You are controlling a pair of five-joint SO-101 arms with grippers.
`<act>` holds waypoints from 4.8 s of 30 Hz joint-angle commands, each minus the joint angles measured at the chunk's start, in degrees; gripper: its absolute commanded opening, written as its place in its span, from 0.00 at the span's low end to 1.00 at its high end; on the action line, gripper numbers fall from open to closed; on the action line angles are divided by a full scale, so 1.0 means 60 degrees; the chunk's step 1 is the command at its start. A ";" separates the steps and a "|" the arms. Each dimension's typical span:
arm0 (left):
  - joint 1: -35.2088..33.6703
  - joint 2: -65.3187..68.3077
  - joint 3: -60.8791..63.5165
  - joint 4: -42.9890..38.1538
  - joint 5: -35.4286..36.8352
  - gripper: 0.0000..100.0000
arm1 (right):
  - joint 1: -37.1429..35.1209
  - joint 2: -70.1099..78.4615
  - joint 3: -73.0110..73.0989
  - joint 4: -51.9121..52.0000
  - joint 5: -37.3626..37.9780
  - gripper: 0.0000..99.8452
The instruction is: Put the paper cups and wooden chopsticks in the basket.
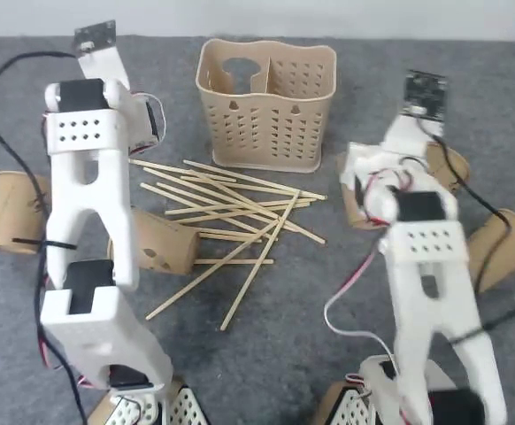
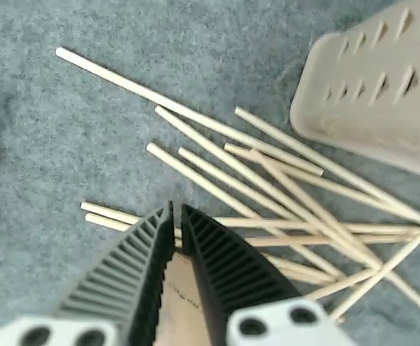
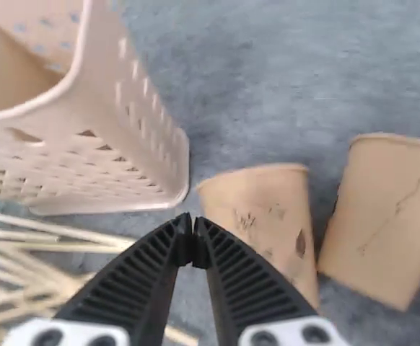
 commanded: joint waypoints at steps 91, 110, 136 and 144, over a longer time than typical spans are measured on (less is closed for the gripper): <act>-0.6051 0.0894 -0.1267 0.1333 -0.8498 0.21 | -0.2410 0.1018 0.0513 -0.0593 0.0996 0.01; -0.8103 0.0762 -0.0139 0.1333 -0.9040 0.20 | -0.2410 0.1018 0.0498 -0.0623 0.1260 0.01; -0.7941 -0.3927 0.5604 -0.0747 -0.9011 0.20 | -0.2425 0.1018 0.0498 -0.0652 0.1524 0.01; -0.7634 -0.3971 0.8212 -0.3077 -0.8982 0.18 | -0.2425 0.1018 0.0498 -0.0652 0.1538 0.01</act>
